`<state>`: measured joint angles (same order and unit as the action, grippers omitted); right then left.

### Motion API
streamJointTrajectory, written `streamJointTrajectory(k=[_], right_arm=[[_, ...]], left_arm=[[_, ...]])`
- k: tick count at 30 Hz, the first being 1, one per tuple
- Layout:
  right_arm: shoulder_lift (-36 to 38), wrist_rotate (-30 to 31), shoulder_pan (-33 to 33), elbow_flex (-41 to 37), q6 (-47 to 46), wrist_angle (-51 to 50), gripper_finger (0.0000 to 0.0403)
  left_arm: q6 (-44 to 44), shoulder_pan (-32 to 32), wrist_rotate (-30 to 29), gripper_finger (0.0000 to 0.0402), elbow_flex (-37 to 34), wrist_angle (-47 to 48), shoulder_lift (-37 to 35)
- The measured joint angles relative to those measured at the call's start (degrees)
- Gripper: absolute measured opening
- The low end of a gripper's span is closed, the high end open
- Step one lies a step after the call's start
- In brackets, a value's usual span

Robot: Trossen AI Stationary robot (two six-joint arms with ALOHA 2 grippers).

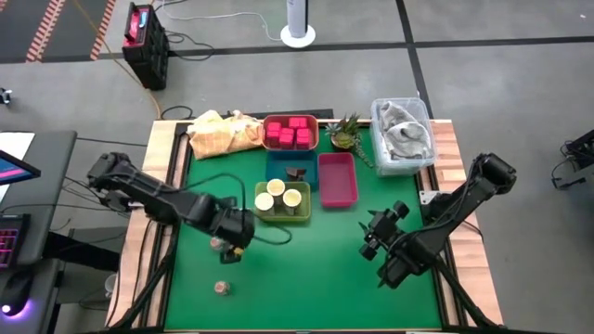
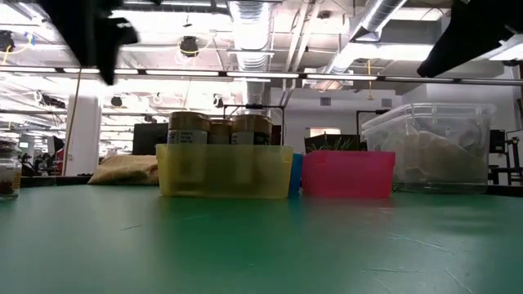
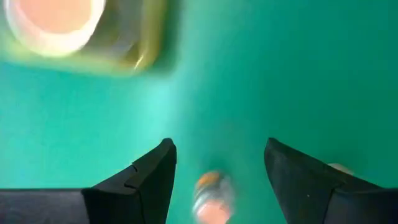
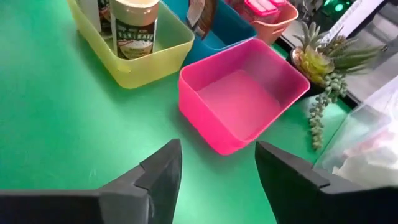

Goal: Sort spices by type
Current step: Move the top transparent seasoning bottle to the center of the table

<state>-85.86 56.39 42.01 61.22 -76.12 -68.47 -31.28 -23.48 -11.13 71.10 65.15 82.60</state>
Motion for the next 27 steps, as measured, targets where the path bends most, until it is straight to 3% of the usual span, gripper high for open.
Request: streamJointTrajectory(k=[4,8,15,20,27], right_arm=[[0.89,1.15,-1.80,0.69,2.67,0.72,0.0244],[1.49,1.29,-2.88,1.15,8.52,4.60,0.0245],[1.87,0.73,-2.97,1.20,19.25,13.75,0.0245],[1.87,0.34,-2.14,1.20,20.11,14.69,0.0245],[1.87,0.32,-1.65,1.20,20.16,15.15,0.0245]], left_arm=[[-6.05,-3.33,-6.65,0.0231,-3.23,3.87,-0.09],[-10.28,-5.02,-9.54,0.0231,-5.83,4.34,-0.15],[-13.69,-6.52,-6.71,0.0244,-11.72,-0.39,-2.26],[-16.27,-7.23,-5.35,0.0245,-16.44,-6.78,-8.69],[-21.69,-7.44,-4.43,0.0249,-20.06,-8.01,-14.63]])
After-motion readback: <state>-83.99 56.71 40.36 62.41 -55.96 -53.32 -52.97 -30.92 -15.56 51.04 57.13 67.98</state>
